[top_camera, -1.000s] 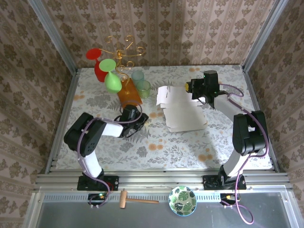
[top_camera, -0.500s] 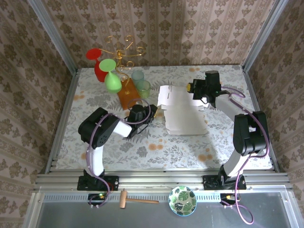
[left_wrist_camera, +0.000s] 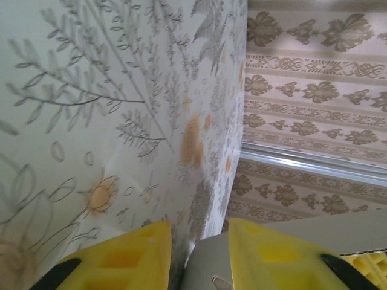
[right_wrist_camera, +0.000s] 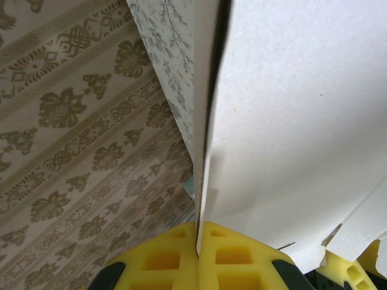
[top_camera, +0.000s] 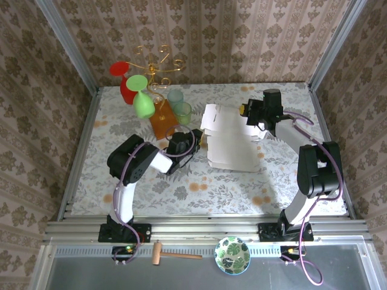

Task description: Fold the paper box

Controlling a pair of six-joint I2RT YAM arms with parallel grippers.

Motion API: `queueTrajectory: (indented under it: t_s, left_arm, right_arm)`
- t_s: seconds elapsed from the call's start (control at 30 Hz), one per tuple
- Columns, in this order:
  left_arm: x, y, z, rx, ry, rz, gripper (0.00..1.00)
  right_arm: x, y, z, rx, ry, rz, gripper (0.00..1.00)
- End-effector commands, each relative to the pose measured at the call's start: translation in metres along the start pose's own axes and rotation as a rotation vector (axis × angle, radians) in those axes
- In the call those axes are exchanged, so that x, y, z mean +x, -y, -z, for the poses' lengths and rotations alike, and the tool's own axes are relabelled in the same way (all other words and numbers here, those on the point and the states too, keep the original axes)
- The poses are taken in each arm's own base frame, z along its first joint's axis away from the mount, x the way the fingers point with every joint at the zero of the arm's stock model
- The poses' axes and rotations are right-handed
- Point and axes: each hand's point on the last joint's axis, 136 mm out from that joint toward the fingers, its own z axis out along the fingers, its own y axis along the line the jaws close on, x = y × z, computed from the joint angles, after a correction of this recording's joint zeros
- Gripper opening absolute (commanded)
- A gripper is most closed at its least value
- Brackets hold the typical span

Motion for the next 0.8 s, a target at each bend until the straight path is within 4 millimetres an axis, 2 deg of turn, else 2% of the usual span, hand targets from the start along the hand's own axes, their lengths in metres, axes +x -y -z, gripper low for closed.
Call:
queueTrajectory:
  t_s: [0.0, 0.27, 0.43, 0.77]
  left_arm:
    - [0.009, 0.020, -0.007, 0.071, -0.009, 0.017, 0.31]
    - [0.020, 0.017, -0.007, 0.070, -0.014, 0.024, 0.32]
    - [0.016, 0.018, -0.004, 0.085, 0.000, 0.027, 0.36]
    - [0.009, 0.020, -0.011, 0.071, -0.016, 0.003, 0.39]
  right_arm:
    - [0.004, -0.010, 0.007, -0.032, 0.003, -0.008, 0.00]
    - [-0.001, -0.015, 0.006, -0.072, 0.020, -0.021, 0.00]
    - [-0.002, -0.014, 0.003, -0.076, 0.018, -0.023, 0.00]
    - [0.005, -0.012, 0.006, -0.076, 0.003, -0.012, 0.00]
